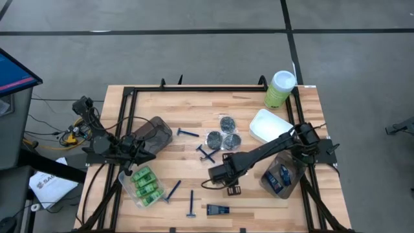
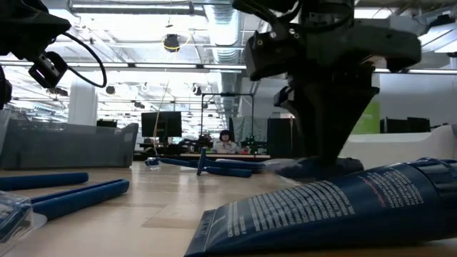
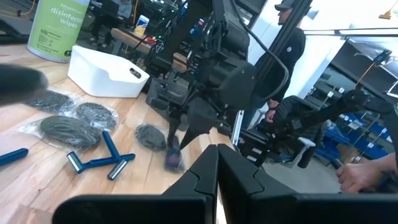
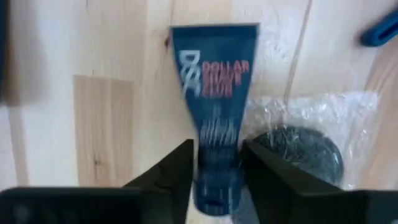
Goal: Pick & Place Travel size toiletries
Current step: Put the blue shave cream into the right black bin
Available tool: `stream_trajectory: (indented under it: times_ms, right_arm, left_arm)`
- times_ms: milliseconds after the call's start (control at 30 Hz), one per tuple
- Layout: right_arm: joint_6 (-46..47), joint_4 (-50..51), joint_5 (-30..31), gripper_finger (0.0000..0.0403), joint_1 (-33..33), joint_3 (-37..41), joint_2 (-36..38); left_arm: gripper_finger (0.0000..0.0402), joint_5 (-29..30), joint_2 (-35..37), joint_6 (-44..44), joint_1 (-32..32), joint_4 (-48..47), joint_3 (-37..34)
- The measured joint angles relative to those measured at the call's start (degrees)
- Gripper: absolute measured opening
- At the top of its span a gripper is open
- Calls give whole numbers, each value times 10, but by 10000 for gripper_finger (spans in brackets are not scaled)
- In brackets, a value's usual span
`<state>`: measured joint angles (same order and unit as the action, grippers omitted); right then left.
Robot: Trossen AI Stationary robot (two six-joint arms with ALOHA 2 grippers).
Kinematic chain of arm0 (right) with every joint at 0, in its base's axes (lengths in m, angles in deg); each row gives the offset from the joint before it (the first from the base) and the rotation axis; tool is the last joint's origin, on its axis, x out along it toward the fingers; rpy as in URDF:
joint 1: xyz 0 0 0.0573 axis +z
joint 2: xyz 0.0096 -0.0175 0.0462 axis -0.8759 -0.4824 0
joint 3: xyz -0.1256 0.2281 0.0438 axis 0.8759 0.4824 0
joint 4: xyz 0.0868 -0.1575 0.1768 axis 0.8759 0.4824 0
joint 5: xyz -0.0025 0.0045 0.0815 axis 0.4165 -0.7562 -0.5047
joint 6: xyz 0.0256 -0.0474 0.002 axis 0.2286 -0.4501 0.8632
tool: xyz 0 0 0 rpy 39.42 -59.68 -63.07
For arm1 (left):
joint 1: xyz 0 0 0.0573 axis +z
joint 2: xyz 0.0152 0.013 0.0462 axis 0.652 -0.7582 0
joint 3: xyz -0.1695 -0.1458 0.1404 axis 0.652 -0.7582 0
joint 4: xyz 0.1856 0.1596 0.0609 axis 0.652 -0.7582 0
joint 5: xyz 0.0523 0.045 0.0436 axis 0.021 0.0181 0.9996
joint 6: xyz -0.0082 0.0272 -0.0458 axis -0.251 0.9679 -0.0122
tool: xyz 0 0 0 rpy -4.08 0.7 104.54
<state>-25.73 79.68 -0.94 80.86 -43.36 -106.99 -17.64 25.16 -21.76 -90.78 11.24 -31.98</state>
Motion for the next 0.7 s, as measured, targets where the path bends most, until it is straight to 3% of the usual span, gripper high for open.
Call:
stream_trajectory:
  times_ms: [267,700]
  right_arm:
    - [-4,-69,-2,219,-4,0,0]
    - [-1,-132,0,226,-3,-2,-11]
  left_arm:
    - [2,0,-2,0,0,1,0]
    - [2,0,-2,0,0,1,0]
